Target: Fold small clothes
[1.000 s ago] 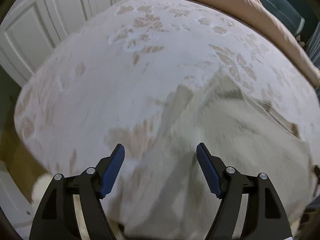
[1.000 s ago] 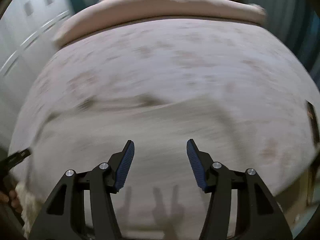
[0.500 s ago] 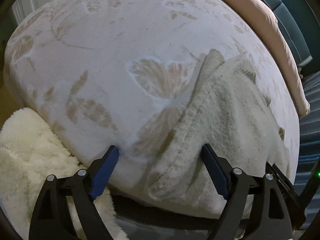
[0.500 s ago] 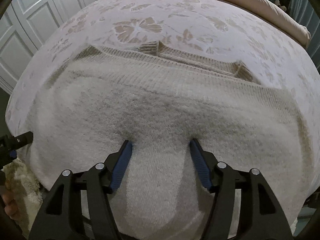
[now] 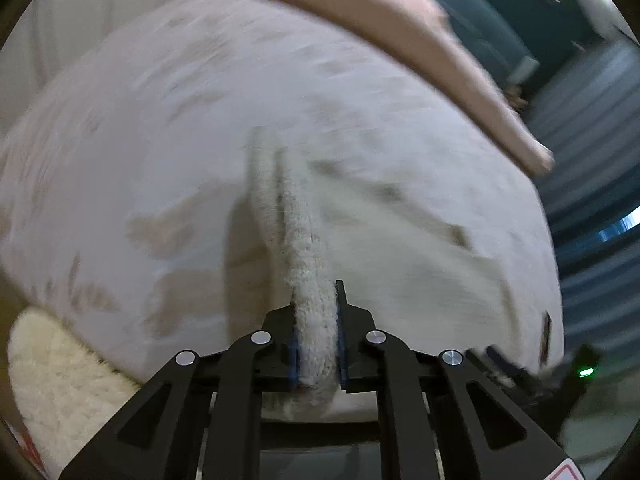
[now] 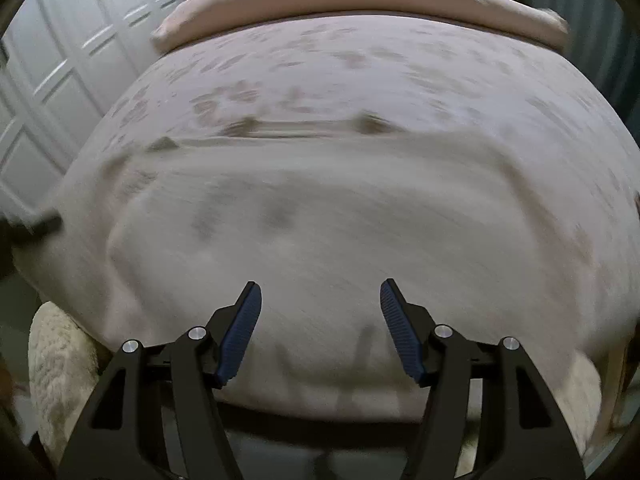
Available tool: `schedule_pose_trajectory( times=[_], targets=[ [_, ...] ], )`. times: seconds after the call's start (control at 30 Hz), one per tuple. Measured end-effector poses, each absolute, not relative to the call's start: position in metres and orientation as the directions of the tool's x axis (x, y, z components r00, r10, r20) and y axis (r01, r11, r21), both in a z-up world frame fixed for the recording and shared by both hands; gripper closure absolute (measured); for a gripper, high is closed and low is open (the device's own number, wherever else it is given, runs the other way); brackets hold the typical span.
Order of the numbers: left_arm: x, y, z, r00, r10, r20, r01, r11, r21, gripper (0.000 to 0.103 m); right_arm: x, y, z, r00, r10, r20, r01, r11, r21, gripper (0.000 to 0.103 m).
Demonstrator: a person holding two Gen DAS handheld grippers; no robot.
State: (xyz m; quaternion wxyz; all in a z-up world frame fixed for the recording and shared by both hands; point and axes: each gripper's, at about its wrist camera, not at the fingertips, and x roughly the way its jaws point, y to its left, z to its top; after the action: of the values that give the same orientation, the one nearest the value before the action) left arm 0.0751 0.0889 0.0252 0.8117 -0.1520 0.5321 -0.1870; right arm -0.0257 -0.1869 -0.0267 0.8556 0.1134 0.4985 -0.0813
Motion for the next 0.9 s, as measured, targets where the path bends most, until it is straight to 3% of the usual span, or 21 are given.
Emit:
schedule_pose_trajectory(
  times=[0.1,0.3,0.4,0.5,0.6,0.63,0.7,0.73,0.77,0.9],
  targets=[
    [0.063,0.023,0.074,0.379,-0.529,-0.759,0.322,0.845,-0.427,0.095,-0.069,-0.227,-0.025,0.492,-0.051,-0.869,0.355,0.923,0.147,0.043],
    [0.037,-0.104,0.098,0.256,-0.636,-0.728,0.563,0.711,-0.422,0.097,-0.126,-0.283,-0.019,0.501,-0.117,-0.858,0.504,0.845,0.179,0.043],
    [0.017,-0.173,0.078,0.17,-0.631,-0.757,0.645,0.652,-0.399,0.097,-0.149,-0.307,-0.017,0.505,-0.15,-0.85,0.56,0.806,0.191,0.043],
    [-0.001,-0.223,0.031,0.123,-0.529,-0.84,0.691,0.653,-0.31,0.096,-0.165,-0.325,-0.02,0.497,-0.167,-0.852,0.601,0.775,0.198,0.043],
    [-0.011,-0.227,0.0,0.087,-0.466,-0.881,0.668,0.683,-0.295,0.093,-0.176,-0.336,-0.019,0.499,-0.16,-0.852,0.614,0.758,0.217,0.043],
    [-0.015,-0.216,0.002,0.081,-0.495,-0.865,0.656,0.68,-0.327,0.089,-0.177,-0.339,-0.016,0.506,-0.153,-0.849,0.611,0.759,0.227,0.043],
    [-0.021,-0.191,0.01,0.082,-0.519,-0.851,0.637,0.684,-0.356,0.064,-0.175,-0.342,-0.012,0.526,-0.127,-0.841,0.595,0.761,0.257,0.04],
    [-0.021,-0.179,0.016,0.09,-0.53,-0.843,0.626,0.688,-0.366,0.043,-0.172,-0.342,-0.009,0.549,-0.091,-0.831,0.578,0.76,0.298,0.038],
    [-0.021,-0.164,0.022,0.113,-0.538,-0.836,0.61,0.701,-0.369,0.029,-0.168,-0.343,-0.008,0.565,-0.062,-0.823,0.562,0.759,0.329,0.037],
    [-0.021,-0.103,0.028,0.24,-0.459,-0.855,0.536,0.797,-0.278,0.028,-0.139,-0.335,-0.004,0.628,0.084,-0.774,0.484,0.736,0.473,0.031]
  ],
)
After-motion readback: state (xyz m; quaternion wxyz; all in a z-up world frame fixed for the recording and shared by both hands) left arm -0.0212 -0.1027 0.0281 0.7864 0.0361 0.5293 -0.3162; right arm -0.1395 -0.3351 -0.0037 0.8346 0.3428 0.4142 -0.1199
